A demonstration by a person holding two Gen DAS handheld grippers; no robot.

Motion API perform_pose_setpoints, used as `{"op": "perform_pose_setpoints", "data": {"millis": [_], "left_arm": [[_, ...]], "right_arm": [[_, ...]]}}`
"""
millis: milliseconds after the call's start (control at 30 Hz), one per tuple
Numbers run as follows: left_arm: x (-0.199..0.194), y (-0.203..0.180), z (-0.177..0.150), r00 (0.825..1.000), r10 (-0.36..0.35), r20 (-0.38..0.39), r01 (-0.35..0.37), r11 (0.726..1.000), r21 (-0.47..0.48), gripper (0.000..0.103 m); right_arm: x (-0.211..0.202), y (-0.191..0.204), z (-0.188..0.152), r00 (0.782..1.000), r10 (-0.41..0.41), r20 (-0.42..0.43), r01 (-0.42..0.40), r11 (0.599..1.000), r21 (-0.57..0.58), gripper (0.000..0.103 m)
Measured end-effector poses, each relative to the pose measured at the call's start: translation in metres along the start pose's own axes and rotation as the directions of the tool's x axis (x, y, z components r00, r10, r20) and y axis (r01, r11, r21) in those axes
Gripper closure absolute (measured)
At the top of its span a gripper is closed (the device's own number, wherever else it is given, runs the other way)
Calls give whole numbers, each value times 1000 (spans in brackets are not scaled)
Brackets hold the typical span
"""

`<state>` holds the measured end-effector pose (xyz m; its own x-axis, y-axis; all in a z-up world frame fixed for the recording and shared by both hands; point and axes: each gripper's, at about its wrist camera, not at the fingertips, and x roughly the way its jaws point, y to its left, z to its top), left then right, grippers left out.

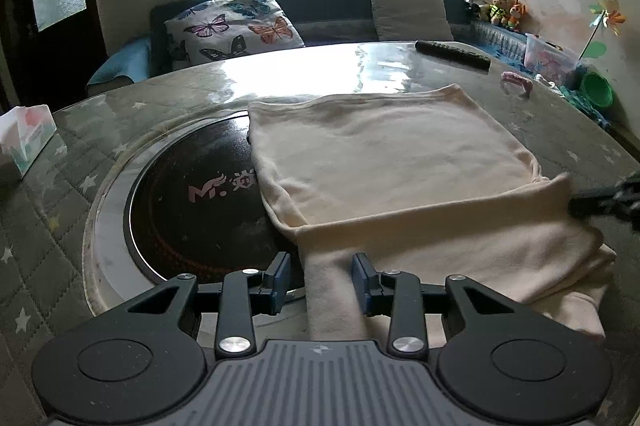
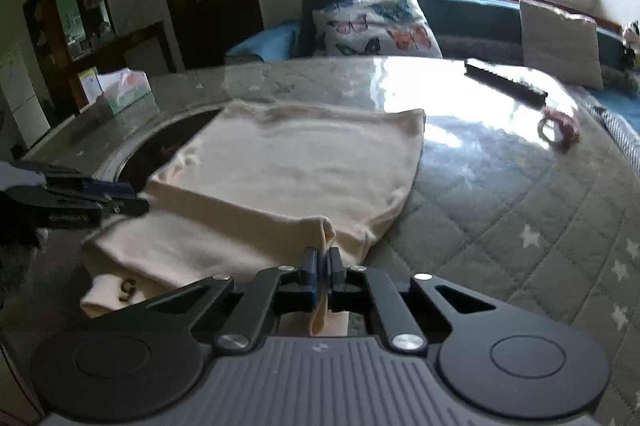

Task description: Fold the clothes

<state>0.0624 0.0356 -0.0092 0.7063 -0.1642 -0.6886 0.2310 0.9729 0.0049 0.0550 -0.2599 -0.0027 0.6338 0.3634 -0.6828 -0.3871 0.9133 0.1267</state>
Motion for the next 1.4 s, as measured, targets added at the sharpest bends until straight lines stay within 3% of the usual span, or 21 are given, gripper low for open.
{"op": "perform_pose_setpoints", "data": {"millis": [133, 300, 533, 867, 1167, 1400], "left_arm": [[-3, 1, 6, 1000, -4, 22, 3, 1000, 14, 67], [10, -2, 11, 1000, -9, 18, 8, 999, 36, 67], [21, -4, 10, 1000, -8, 11, 7, 997, 72, 64], [-20, -14, -9, 998, -40, 40, 31, 978, 206, 65], [-60, -30, -44, 997, -59, 49, 34, 911, 411, 55], [-59, -58, -69, 993, -107, 47, 59, 806, 589, 46]], "right_arm": [[-3, -3, 2, 999, -32, 28, 32, 999, 9, 93], [-9, 11, 14, 997, 28, 73, -24, 998, -60, 92], [23, 18, 11, 1000, 29, 1, -28, 993, -117, 93], [-8, 35, -9, 996, 74, -48, -84, 956, -279, 91], [-18, 34, -19, 997, 55, -55, -69, 946, -315, 87], [-23, 29, -16, 997, 69, -43, -78, 951, -300, 84]]}}
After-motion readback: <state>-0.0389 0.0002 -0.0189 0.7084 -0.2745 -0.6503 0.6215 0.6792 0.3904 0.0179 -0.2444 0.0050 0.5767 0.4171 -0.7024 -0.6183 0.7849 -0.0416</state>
